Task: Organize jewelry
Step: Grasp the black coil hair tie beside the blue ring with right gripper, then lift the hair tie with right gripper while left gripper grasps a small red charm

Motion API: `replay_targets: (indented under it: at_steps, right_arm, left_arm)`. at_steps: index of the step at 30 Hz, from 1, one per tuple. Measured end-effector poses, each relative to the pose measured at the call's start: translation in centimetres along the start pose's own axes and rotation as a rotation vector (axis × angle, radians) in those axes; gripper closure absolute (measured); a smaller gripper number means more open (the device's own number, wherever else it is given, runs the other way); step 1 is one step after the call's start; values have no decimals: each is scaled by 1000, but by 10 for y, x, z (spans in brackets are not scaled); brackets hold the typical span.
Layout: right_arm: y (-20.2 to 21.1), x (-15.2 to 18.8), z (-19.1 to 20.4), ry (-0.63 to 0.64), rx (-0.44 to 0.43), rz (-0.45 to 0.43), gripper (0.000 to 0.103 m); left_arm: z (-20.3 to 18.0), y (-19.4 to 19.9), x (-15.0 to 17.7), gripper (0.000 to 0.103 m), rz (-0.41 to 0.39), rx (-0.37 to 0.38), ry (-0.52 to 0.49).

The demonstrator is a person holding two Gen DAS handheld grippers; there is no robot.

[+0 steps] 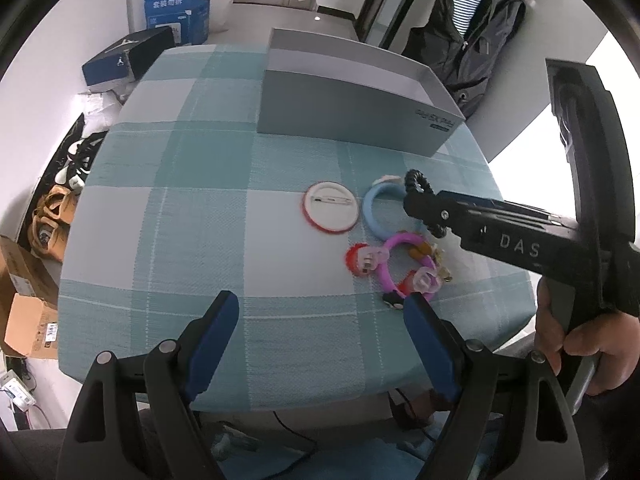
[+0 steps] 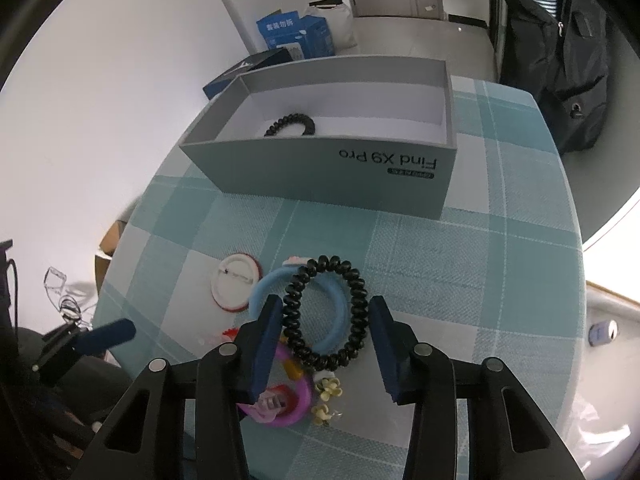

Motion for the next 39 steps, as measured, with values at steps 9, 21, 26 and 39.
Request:
replay_targets:
  at_steps: [9,21,26,39]
  right_arm:
    - [23,-10,-24,-101,-32,-34,60]
    - [42,-10,-43,-152,-65,-62,60]
    - [47,-12,-44,-164,-85,-74,60]
    - [53,-12,-42,-155,-103,-87,60]
  left_arm:
    - [-27,-15,1,22,54,64,-15]
    - [-18,-21,-14,22,9,145,95]
    - [-21,-22,-14,34,9,152,84]
    - [-22,-28,-8,83,37,158,83]
Point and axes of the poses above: each gripper's, at about its wrist camera, not at the fingertips, and y roughly against the way its jaws point, z to its left, x to its underside, the point moved 10 cm from there along -y, roughly the way its jaws point, and after that the axes turned 10 degrees about x, right-handed, at the moved point
